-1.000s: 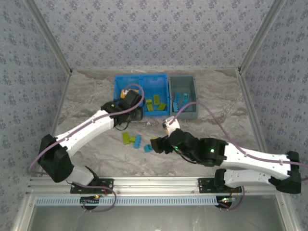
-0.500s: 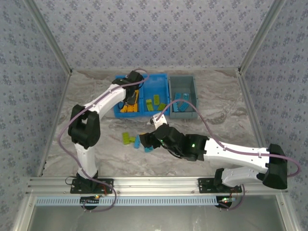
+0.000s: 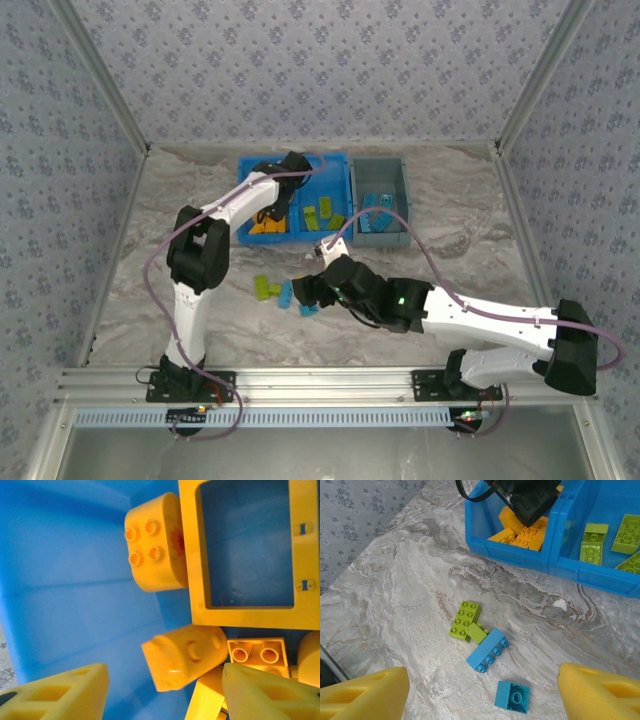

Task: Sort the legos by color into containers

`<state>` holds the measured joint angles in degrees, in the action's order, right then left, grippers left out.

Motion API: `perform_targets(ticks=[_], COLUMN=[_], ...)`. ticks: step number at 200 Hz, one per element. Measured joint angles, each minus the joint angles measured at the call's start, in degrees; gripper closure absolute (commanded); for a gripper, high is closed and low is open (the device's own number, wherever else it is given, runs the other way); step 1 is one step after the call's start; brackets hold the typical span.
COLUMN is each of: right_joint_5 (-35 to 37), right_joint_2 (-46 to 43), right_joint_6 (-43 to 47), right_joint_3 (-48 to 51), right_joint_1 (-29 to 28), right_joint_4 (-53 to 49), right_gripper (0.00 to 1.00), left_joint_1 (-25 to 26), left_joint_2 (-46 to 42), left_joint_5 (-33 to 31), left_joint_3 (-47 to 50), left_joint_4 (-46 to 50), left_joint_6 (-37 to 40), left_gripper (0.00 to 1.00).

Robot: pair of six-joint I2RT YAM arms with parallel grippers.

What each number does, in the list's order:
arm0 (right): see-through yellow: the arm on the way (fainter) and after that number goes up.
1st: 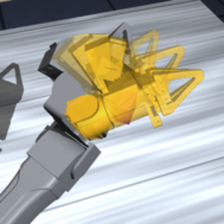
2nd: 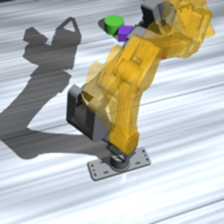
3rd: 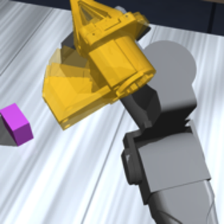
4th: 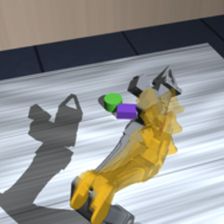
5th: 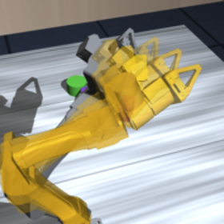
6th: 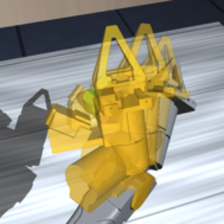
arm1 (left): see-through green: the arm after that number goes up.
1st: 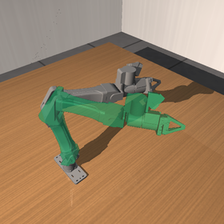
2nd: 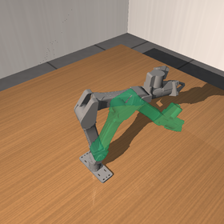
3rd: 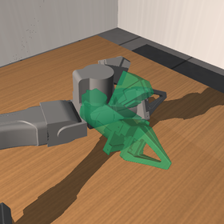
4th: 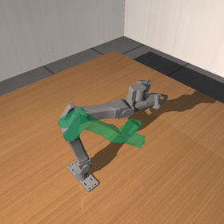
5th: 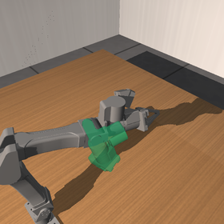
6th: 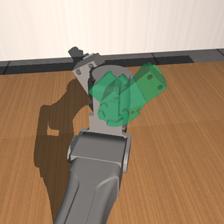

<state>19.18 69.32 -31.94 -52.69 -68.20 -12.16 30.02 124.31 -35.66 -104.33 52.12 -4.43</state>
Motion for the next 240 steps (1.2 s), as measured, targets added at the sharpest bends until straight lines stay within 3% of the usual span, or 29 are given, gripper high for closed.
perform_targets(ticks=[57,84,124,149,174,207,240], right_joint_5=[-0.4,0.1,0.0,-1.5,-3.2,-5.3,-6.8], right_joint_2=[-0.2,-0.3,1.9,8.5,15.9,23.6,30.9], right_joint_6=[-0.4,-0.7,0.9,3.3,6.1,10.4,15.4], right_joint_3=[0.5,0.5,0.4,0.3,-0.6,-4.6,-10.3], right_joint_1=[0.2,0.3,0.2,-1.2,-3.1,-3.2,-1.2], right_joint_4=[-0.1,-1.9,-6.1,-8.2,-10.5,-12.7,-14.5], right_gripper=[0.20,0.21,0.21,0.20,0.20,0.19,0.20], left_joint_1=[0.5,2.2,7.0,8.0,8.0,8.0,8.0], left_joint_2=[-0.4,-6.4,-31.3,-50.9,-65.1,-75.5,-81.1], left_joint_5=[-1.3,-1.0,4.9,13.4,22.4,31.6,36.3], left_joint_3=[0.0,0.7,8.4,18.9,31.2,42.8,49.3], left_joint_4=[1.0,1.9,0.5,-2.2,-3.2,-1.7,0.2], left_joint_6=[-0.9,-4.4,-12.7,-17.7,-21.3,-24.6,-27.0], left_gripper=[0.23,0.14,0.10,0.09,0.09,0.09,0.09])
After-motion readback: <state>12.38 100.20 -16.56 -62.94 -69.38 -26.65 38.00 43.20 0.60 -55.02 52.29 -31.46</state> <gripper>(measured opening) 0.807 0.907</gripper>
